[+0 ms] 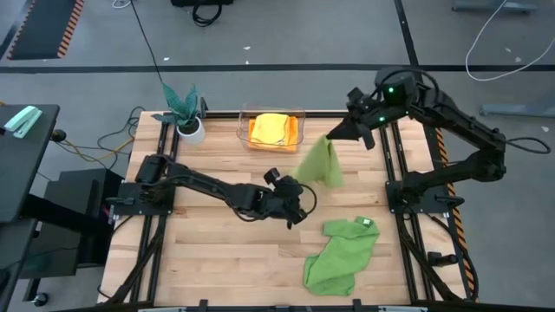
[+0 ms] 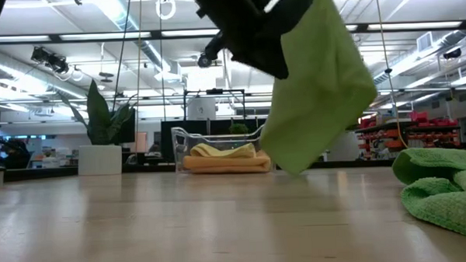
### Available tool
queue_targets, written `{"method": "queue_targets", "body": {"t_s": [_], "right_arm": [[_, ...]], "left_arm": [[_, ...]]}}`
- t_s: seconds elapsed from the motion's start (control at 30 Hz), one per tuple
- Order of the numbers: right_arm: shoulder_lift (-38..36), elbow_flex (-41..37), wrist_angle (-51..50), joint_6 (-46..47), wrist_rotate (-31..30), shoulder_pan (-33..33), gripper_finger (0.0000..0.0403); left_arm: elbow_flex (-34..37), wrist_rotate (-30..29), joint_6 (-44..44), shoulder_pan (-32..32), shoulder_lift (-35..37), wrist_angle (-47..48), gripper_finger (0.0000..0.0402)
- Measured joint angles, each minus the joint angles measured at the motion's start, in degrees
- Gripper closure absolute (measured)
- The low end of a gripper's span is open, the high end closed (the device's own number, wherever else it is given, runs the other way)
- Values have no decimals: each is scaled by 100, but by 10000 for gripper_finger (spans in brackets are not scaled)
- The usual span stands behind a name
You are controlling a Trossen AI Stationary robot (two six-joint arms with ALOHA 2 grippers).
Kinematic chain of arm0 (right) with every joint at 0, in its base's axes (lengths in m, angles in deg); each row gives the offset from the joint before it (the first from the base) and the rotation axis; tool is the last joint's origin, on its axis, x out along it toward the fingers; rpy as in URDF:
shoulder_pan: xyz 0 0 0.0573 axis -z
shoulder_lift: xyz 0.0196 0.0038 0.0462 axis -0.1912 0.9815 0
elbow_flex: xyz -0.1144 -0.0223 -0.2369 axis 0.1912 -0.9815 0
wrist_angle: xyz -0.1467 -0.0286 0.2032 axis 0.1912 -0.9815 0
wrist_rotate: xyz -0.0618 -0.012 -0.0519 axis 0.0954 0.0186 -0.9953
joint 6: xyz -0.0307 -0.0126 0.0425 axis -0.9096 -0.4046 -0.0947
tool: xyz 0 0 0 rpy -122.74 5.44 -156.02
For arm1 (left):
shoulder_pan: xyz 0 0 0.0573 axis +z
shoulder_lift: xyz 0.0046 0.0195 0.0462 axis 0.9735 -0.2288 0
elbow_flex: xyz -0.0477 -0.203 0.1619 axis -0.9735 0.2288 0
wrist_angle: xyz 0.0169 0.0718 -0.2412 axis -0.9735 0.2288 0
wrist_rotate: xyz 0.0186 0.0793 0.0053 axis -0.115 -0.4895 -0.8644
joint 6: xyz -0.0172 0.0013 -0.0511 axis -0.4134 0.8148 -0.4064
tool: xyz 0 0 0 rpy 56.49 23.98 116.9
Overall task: Fold microfiber towels
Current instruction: Fold the light green towel
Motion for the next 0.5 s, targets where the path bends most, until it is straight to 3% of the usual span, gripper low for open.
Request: {"method": "queue_targets", "body": {"t_s": [0.27, 0.5], "right_arm": [[30, 41, 21, -16, 56, -271, 403], [211, 44, 49, -74, 77, -144, 403]], "left_arm": [[-10, 497, -13, 118, -152, -425, 345], [-6, 530, 405, -121, -162, -1047, 341]]}}
